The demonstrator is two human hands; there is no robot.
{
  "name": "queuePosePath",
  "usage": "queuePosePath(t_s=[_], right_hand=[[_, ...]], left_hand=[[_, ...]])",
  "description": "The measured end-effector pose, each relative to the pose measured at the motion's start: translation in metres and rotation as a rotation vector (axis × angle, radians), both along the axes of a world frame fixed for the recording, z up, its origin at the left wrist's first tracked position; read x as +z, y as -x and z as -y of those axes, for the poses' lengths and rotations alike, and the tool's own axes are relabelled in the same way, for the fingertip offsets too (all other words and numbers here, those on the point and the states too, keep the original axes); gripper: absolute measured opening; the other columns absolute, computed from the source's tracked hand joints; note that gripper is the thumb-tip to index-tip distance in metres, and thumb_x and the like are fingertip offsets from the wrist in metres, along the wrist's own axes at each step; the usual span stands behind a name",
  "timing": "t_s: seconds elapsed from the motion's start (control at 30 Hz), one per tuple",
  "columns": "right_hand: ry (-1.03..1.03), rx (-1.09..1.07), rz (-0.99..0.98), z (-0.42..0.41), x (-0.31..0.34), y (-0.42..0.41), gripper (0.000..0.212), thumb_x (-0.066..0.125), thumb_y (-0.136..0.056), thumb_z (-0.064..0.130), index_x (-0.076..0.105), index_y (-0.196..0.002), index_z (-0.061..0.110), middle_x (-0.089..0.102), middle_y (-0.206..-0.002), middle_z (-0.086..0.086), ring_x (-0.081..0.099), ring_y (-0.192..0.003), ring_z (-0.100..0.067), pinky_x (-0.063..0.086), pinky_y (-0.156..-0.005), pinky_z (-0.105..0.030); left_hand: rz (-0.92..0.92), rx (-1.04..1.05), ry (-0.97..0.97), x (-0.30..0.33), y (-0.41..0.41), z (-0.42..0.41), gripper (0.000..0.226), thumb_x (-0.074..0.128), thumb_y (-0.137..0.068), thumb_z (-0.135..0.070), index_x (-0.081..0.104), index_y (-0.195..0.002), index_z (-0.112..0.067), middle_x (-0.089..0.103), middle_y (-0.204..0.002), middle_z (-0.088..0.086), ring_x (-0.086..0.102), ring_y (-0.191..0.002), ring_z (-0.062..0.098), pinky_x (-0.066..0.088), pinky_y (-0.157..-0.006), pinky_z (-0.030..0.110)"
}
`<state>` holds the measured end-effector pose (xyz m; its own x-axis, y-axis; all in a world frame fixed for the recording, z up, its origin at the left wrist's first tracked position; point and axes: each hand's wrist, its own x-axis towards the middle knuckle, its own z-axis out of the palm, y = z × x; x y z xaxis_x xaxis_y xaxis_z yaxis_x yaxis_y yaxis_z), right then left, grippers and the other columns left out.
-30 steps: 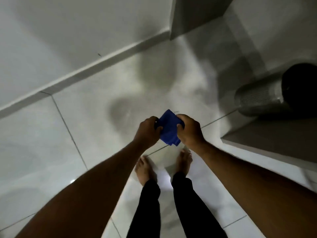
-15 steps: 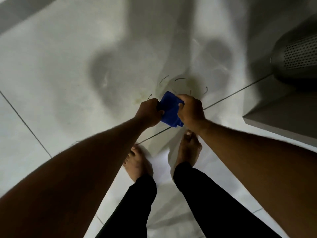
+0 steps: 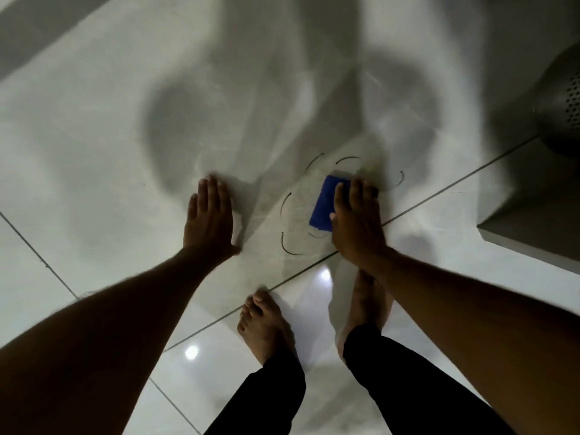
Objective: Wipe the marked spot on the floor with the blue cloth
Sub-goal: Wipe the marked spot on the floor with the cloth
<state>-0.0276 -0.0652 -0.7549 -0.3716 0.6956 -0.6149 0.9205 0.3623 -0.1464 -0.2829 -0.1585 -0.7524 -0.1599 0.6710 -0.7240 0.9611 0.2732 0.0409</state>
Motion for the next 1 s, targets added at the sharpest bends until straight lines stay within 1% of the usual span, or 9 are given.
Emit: queuePosePath(t_s=[0.1, 0.23, 0.37, 0.47, 0.53, 0.7, 0.83, 0.93, 1.0], right_hand=[[-0.043, -0.033, -0.005, -0.006, -0.02, 0.009, 0.076, 0.051, -0.097, 0.025, 0.006, -0.154, 0.003, 0.003, -0.162, -0.028, -0.001, -0.148, -0.048, 0.01, -0.12, -0.061], [-0.163, -0.149, -0.055, -0.026, -0.04, 0.079, 0.071, 0.041, -0.098, 0.037, 0.015, -0.154, 0.002, 0.012, -0.16, -0.031, 0.008, -0.146, -0.051, 0.009, -0.118, -0.062], [-0.17, 0.519, -0.335, 0.049, -0.048, 0.064, 0.066, 0.046, -0.096, 0.037, 0.026, -0.152, 0.009, 0.022, -0.16, -0.024, 0.016, -0.147, -0.046, 0.014, -0.119, -0.06], [-0.046, 0.902, -0.309, 0.055, -0.045, -0.008, 0.068, 0.048, -0.095, 0.034, 0.021, -0.154, 0.014, 0.016, -0.163, -0.018, 0.01, -0.15, -0.04, 0.013, -0.12, -0.056], [-0.144, 0.86, -0.276, 0.021, -0.056, -0.013, 0.068, 0.047, -0.095, 0.037, 0.023, -0.153, 0.013, 0.022, -0.161, -0.022, 0.018, -0.148, -0.043, 0.018, -0.118, -0.057], [-0.285, 0.216, -0.218, 0.004, -0.061, 0.079, 0.07, 0.038, -0.094, 0.04, 0.017, -0.153, 0.01, 0.018, -0.16, -0.027, 0.012, -0.147, -0.047, 0.015, -0.117, -0.061], [-0.094, 0.684, -0.306, 0.086, -0.049, 0.01, 0.075, 0.047, -0.094, 0.037, 0.011, -0.156, 0.014, 0.011, -0.164, -0.02, 0.004, -0.15, -0.041, 0.011, -0.121, -0.057], [-0.121, 1.031, -0.356, 0.033, -0.061, -0.011, 0.073, 0.045, -0.091, 0.038, 0.016, -0.155, 0.016, 0.018, -0.163, -0.017, 0.012, -0.15, -0.038, 0.01, -0.12, -0.053], [-0.255, 0.946, -0.318, -0.019, -0.07, 0.004, 0.066, 0.036, -0.096, 0.037, 0.019, -0.154, 0.012, 0.026, -0.159, -0.022, 0.021, -0.146, -0.042, 0.014, -0.117, -0.054]], left_hand=[[0.04, 0.038, 0.019, -0.013, 0.006, 0.004, 0.159, 0.094, -0.046, -0.045, -0.018, -0.15, 0.002, -0.022, -0.159, 0.025, -0.017, -0.148, 0.04, 0.004, -0.122, 0.048], [0.025, 0.081, 0.04, -0.02, 0.006, 0.001, 0.166, 0.094, -0.04, -0.047, -0.023, -0.148, -0.001, -0.028, -0.157, 0.025, -0.023, -0.146, 0.041, -0.004, -0.12, 0.051], [0.055, 0.091, 0.019, -0.021, 0.011, -0.003, 0.169, 0.094, -0.038, -0.049, -0.026, -0.147, -0.002, -0.03, -0.156, 0.025, -0.026, -0.145, 0.039, -0.003, -0.121, 0.049], [0.081, 0.071, 0.006, -0.018, 0.016, 0.001, 0.168, 0.092, -0.04, -0.054, -0.029, -0.146, -0.004, -0.033, -0.155, 0.024, -0.029, -0.144, 0.038, -0.003, -0.122, 0.05], [0.083, 0.067, -0.007, -0.019, 0.016, 0.002, 0.168, 0.091, -0.04, -0.055, -0.029, -0.146, -0.004, -0.033, -0.155, 0.023, -0.029, -0.143, 0.038, -0.004, -0.122, 0.05], [0.092, 0.067, -0.024, -0.022, 0.018, 0.004, 0.169, 0.091, -0.039, -0.057, -0.03, -0.145, -0.007, -0.034, -0.154, 0.021, -0.03, -0.143, 0.036, -0.006, -0.121, 0.049], [0.09, 0.063, -0.004, -0.018, 0.016, 0.002, 0.169, 0.091, -0.04, -0.055, -0.031, -0.145, -0.005, -0.034, -0.155, 0.022, -0.031, -0.143, 0.037, -0.003, -0.122, 0.05], [0.081, 0.067, -0.006, -0.019, 0.015, 0.002, 0.17, 0.092, -0.038, -0.054, -0.03, -0.146, -0.005, -0.033, -0.155, 0.023, -0.029, -0.144, 0.038, -0.005, -0.121, 0.05], [0.063, 0.068, -0.007, -0.02, 0.014, 0.001, 0.171, 0.092, -0.037, -0.054, -0.029, -0.146, -0.005, -0.032, -0.156, 0.023, -0.028, -0.144, 0.038, -0.005, -0.12, 0.05]])
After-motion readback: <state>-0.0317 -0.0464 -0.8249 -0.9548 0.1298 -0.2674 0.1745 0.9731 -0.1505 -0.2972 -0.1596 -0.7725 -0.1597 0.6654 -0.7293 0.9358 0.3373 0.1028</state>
